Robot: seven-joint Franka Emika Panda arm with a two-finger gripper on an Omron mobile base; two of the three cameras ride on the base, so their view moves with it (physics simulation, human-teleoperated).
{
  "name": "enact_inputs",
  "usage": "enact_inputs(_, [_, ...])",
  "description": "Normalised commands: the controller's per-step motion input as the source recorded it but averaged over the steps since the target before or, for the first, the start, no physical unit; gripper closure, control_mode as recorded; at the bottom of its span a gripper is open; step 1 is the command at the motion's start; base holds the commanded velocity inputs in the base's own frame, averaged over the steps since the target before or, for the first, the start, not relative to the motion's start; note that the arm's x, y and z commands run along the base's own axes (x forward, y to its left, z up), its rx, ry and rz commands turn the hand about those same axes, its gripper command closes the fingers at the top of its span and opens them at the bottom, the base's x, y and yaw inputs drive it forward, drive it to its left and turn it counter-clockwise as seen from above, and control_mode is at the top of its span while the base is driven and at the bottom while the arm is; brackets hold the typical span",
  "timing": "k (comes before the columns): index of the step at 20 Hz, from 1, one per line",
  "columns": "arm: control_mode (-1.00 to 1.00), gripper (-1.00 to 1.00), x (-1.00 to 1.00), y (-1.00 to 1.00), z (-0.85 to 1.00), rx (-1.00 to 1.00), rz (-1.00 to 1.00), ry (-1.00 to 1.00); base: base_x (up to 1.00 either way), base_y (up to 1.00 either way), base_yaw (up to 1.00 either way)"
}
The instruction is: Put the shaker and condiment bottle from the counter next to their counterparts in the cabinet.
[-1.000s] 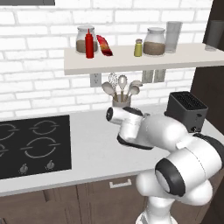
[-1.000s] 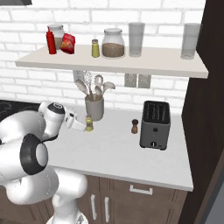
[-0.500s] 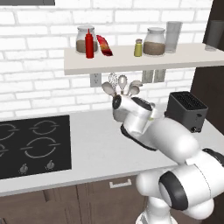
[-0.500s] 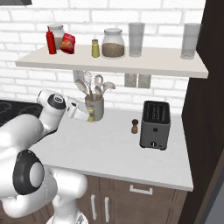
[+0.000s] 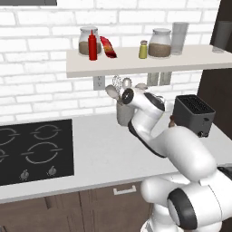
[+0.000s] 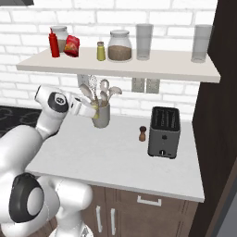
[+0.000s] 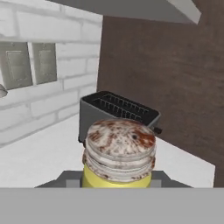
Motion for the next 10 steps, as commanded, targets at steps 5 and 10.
enact_inputs(5, [-1.00,1.00,-0.14,0.00,0.57,0.00,0.15,0.00,0.00,0.00,0.00])
enact_inputs(10, [-1.00,1.00,-0.25,0.31,0.09,-0.10,0.09,-0.01,0.00,0.00,0.00])
